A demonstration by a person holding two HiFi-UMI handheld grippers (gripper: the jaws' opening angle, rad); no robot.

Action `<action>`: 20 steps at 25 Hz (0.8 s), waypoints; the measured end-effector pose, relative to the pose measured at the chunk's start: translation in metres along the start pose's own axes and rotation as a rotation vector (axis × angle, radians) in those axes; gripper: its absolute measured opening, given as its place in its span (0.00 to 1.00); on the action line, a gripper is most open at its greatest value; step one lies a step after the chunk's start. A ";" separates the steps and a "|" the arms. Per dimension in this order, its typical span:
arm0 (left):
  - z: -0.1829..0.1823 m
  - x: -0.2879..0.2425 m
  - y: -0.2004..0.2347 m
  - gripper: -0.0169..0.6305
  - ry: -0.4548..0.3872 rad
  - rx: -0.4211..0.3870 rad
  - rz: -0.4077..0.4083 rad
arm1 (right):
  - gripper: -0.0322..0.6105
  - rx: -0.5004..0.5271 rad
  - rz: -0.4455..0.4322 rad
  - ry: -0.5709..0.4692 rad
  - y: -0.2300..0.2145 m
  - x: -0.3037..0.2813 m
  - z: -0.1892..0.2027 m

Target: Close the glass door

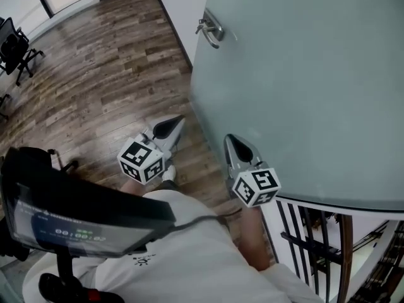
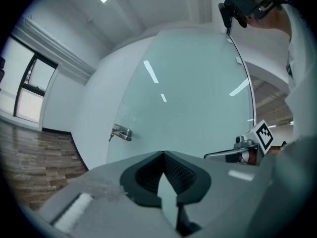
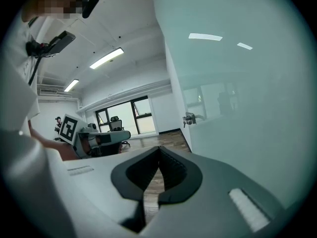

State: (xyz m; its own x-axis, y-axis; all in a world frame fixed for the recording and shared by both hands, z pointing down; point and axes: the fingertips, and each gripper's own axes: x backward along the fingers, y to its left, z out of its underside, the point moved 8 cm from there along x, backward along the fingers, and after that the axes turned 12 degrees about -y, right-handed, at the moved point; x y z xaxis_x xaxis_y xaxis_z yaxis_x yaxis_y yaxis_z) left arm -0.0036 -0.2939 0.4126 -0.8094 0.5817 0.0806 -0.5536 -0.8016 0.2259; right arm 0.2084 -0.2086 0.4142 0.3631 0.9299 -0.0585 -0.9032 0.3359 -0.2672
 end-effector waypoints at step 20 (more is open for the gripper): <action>-0.030 -0.050 0.146 0.03 -0.007 0.039 0.015 | 0.06 0.048 -0.034 0.046 -0.009 -0.181 -0.023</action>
State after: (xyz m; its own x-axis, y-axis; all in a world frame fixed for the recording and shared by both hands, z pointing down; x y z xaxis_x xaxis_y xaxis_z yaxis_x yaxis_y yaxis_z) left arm -0.0498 -0.4438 0.4126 -0.8161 0.5706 0.0913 -0.5330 -0.8044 0.2624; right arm 0.1565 -0.3832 0.4055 0.4029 0.9103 -0.0948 -0.8997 0.3750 -0.2232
